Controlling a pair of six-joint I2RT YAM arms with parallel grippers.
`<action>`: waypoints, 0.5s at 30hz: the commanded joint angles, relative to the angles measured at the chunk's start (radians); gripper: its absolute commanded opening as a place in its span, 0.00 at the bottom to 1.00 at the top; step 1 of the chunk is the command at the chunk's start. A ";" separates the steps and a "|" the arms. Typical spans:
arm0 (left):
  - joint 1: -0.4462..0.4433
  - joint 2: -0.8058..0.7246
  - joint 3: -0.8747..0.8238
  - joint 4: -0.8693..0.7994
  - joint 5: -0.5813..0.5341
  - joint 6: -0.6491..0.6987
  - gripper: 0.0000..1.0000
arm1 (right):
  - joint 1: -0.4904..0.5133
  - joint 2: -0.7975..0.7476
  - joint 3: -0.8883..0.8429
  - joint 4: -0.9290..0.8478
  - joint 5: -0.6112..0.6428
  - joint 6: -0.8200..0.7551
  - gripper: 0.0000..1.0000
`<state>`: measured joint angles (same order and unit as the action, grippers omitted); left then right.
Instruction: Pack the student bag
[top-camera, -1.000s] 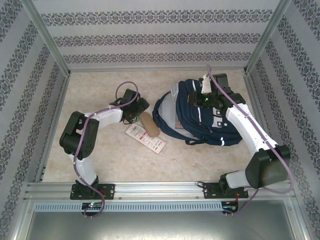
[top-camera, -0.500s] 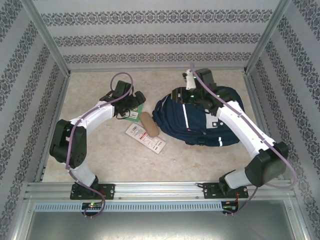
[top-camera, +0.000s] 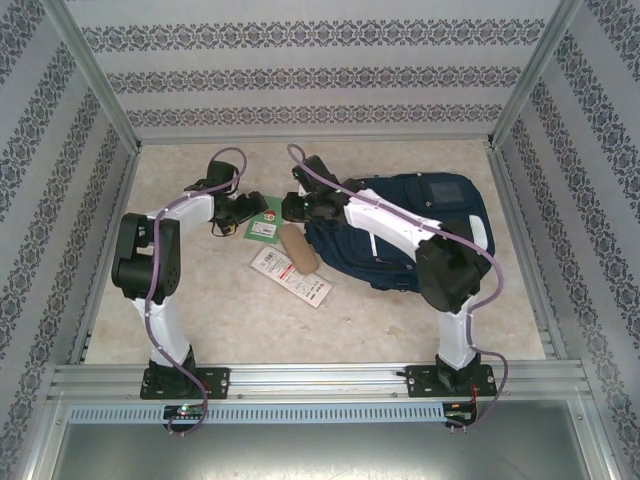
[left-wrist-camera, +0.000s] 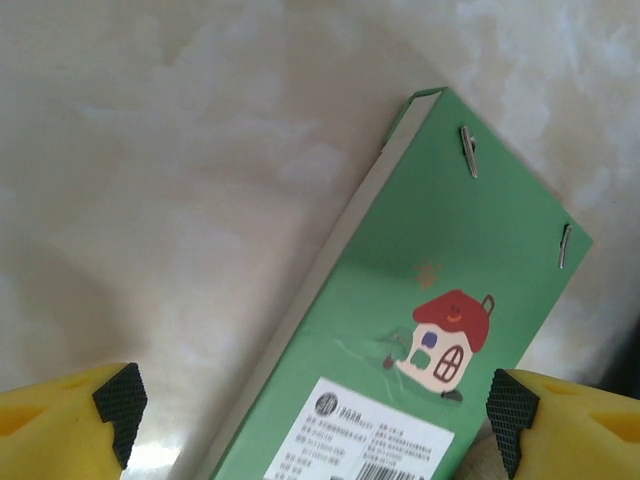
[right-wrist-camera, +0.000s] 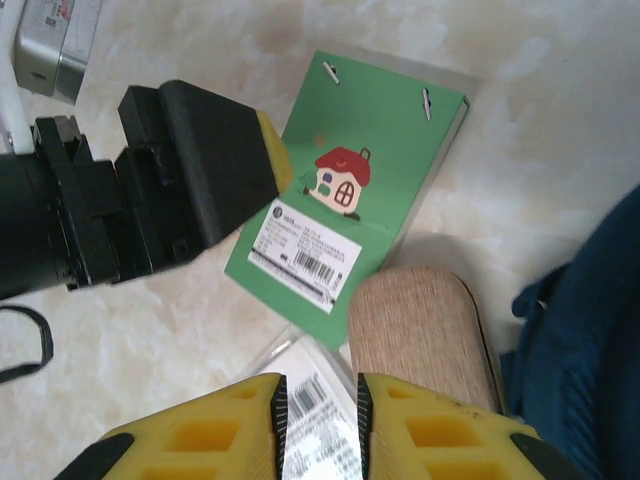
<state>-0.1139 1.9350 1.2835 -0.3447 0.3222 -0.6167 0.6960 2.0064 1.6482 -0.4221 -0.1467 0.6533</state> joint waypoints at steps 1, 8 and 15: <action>0.004 0.026 0.026 0.027 0.082 0.047 0.89 | -0.004 0.064 0.069 0.008 0.064 0.053 0.26; 0.003 -0.045 -0.077 0.056 0.079 -0.018 0.87 | -0.037 0.174 0.152 0.006 0.048 0.040 0.27; 0.000 -0.210 -0.202 0.038 0.055 -0.130 0.88 | -0.059 0.242 0.232 0.049 0.041 -0.081 0.32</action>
<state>-0.1139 1.8061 1.1240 -0.2974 0.3847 -0.6689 0.6430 2.2292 1.8408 -0.4091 -0.1196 0.6392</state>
